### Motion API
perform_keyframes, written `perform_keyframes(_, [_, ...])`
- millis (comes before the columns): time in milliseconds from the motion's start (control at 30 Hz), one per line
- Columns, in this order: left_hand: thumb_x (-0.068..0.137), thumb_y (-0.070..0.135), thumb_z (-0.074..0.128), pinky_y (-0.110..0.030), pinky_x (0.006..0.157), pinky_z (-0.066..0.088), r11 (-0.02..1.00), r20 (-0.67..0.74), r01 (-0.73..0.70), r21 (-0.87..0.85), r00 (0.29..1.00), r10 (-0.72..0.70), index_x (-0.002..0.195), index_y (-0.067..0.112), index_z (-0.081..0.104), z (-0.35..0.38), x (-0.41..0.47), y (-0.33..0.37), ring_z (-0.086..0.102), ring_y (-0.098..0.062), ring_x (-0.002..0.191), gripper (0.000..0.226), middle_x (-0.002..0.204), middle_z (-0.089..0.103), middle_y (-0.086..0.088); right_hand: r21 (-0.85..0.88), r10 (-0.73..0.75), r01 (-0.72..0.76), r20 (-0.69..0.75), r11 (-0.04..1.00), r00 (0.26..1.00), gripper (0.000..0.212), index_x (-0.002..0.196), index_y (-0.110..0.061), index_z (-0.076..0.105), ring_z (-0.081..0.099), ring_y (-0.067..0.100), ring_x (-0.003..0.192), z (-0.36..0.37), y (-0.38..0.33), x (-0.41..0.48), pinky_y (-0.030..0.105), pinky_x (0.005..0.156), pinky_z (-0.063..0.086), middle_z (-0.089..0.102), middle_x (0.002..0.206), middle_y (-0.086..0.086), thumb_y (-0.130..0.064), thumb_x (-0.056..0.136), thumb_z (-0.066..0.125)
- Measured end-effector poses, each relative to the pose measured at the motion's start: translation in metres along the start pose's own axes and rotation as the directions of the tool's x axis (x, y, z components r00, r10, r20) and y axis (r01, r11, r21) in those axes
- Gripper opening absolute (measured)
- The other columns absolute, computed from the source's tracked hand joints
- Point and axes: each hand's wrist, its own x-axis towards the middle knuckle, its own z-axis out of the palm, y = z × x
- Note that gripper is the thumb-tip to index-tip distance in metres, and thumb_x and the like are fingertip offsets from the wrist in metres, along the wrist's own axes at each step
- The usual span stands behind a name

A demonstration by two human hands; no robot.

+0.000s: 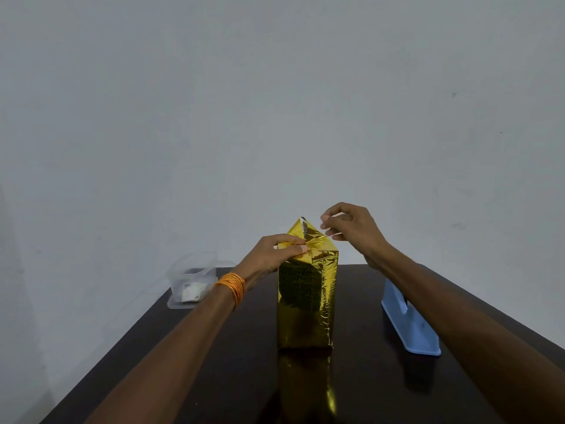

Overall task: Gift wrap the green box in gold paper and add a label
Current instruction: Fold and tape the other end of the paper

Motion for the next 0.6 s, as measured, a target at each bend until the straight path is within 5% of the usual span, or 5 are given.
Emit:
perform_keyframes(200, [0.086,0.04,0.07,-0.036,0.096,0.051,1.0,-0.026,-0.004,-0.003,1.0,0.004,0.11,0.027,0.073,0.002,0.002,-0.004,0.058,-0.019,0.115,0.028,0.123,0.062,-0.002,-0.199,0.02,0.036,0.273,0.979,0.962,0.01,0.098,-0.012,0.073,0.054,0.012,0.072,-0.007,-0.015,0.012,0.028,0.065,0.043,0.072,0.08,0.002,-0.016,0.09,0.068])
perform_keyframes(367, [0.086,0.041,0.07,-0.031,0.089,0.053,1.0,-0.012,0.009,-0.003,1.0,-0.009,0.113,0.028,0.071,0.002,0.001,-0.002,0.06,-0.019,0.113,0.03,0.126,0.06,-0.003,-0.255,0.047,0.08,0.454,0.964,0.89,0.052,0.133,-0.032,0.054,0.052,0.006,0.062,-0.007,-0.023,0.024,0.022,0.062,0.045,0.064,0.074,0.003,-0.011,0.088,0.071])
perform_keyframes(600, [0.089,0.031,0.069,-0.014,0.07,0.048,1.0,-0.003,0.012,-0.011,1.0,-0.012,0.12,0.02,0.068,0.003,-0.001,0.006,0.059,-0.002,0.094,0.033,0.116,0.059,0.001,-0.338,0.089,0.098,0.499,0.936,0.862,0.06,0.141,-0.033,0.043,0.058,0.012,0.077,0.005,-0.027,0.039,0.026,0.067,0.043,0.067,0.08,0.002,-0.015,0.09,0.07])
